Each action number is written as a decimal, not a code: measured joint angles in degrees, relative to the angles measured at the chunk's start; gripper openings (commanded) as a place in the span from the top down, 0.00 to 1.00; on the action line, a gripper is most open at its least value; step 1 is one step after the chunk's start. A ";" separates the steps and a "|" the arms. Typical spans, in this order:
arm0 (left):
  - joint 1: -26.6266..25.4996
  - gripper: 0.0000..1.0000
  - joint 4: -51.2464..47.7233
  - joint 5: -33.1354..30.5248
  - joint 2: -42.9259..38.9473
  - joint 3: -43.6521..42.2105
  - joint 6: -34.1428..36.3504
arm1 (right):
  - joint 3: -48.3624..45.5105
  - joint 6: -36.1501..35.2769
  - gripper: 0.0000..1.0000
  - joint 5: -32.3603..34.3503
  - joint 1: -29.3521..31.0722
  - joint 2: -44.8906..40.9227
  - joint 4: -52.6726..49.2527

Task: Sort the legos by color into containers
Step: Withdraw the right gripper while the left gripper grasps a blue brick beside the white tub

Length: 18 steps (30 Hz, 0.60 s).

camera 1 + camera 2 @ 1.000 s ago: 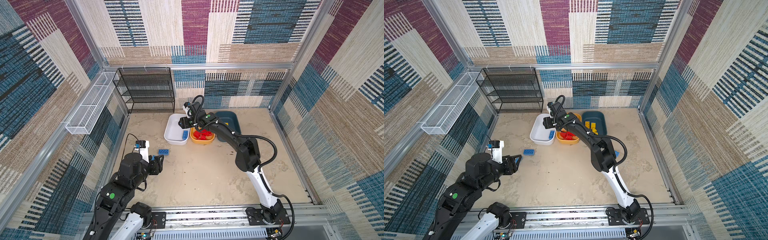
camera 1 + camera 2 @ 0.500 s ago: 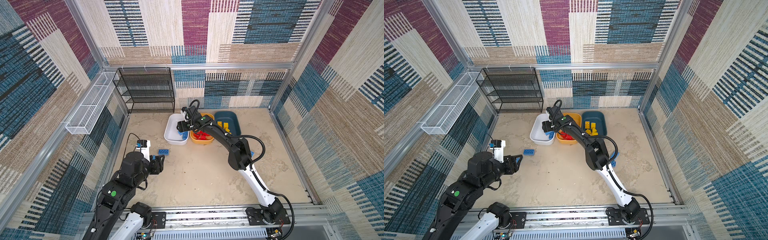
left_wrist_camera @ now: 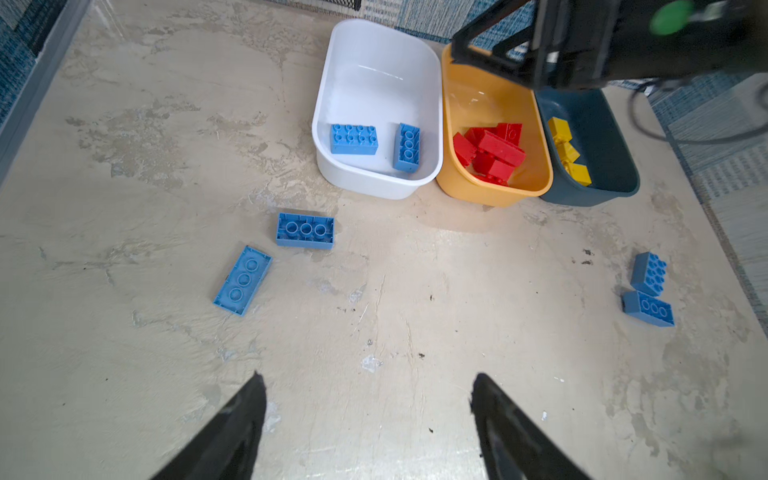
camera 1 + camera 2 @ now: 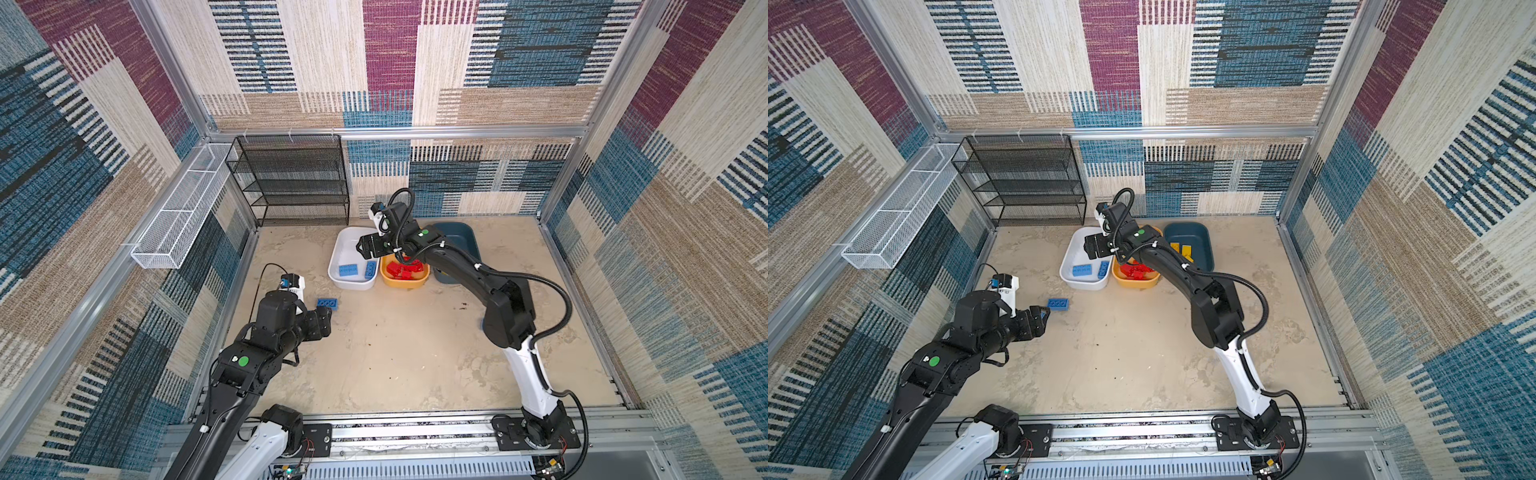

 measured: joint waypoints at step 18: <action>0.94 0.05 -0.96 -0.28 25.81 8.85 2.93 | -76.22 -0.09 0.00 -4.24 -0.04 -62.07 38.16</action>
